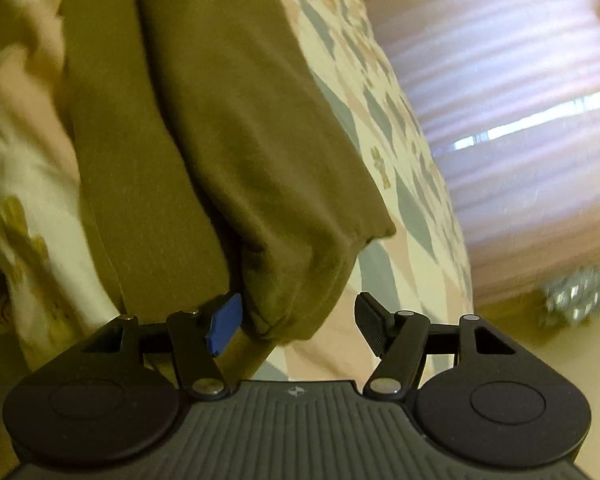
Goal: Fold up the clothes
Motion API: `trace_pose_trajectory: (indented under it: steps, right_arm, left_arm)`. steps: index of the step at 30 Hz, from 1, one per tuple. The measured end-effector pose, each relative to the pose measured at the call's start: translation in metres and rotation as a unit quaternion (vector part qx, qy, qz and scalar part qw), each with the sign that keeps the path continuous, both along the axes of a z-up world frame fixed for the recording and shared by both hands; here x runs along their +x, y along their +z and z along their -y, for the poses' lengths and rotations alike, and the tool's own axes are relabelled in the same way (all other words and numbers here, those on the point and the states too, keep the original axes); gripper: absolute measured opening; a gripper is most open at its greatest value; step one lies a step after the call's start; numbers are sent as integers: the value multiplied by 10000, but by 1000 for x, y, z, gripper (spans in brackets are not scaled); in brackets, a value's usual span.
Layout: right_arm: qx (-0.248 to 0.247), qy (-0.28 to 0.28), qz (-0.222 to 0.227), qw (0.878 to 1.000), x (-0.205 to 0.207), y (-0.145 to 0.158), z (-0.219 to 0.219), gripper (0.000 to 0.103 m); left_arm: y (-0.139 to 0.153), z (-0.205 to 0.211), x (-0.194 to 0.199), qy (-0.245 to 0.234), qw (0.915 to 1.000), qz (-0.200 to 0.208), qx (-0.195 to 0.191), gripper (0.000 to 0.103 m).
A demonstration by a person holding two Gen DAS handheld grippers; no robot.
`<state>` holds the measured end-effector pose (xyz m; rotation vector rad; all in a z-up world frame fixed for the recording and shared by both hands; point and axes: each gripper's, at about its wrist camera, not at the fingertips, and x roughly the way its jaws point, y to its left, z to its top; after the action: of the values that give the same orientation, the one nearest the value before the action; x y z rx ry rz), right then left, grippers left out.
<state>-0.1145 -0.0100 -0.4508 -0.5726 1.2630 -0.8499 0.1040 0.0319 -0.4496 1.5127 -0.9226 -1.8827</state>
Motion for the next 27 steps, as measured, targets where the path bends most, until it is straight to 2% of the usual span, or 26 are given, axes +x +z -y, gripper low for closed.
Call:
trace_pose_trajectory:
  steps: [2,5,6,7,8,9,12,15,17,19,22,27]
  right_arm:
    - [-63,229,-214,9995,0,-10,4,64]
    - [-137,480,-403,9979,-4,-18,10,61]
    - [-125,557,-447,9974,-6,-20,12,52]
    - [-57,623,-461,9970,-7,-20,14,46]
    - [12,690,-475,9965,-9,-20,16,22]
    - [41,748,-481,9960,-12,-19,17,7]
    - [-139,812,-245,9963,-19,0,12,6]
    - [-286,748,-22,9968,-25,27,0,6]
    - [-270,702,38,9972,-29,37,-13,6]
    - [-157,663,45,9977,-31,33,-23,6]
    - [7,685,-66,9976,-31,17,-41,6]
    - [-54,611,-304,9977,-33,-21,-57,6]
  left_arm:
    - [-12,1,-3,-182,9995,236,33,41]
    - [-22,7,-3,-188,9991,295,223,42]
    - [-25,11,-3,-149,9989,304,308,37]
    - [-27,15,-3,-50,9986,303,431,20]
    - [-28,20,-3,104,9981,291,534,11]
    - [-26,24,-3,226,9980,253,525,7]
    - [-5,27,1,473,9977,-40,477,5]
    - [26,13,6,675,9958,-384,479,4]
    - [32,-3,9,738,9948,-448,541,4]
    - [35,-18,10,797,9939,-480,598,4]
    - [16,-26,0,853,9940,-343,599,5]
    - [-10,-43,-6,940,9937,-256,556,4]
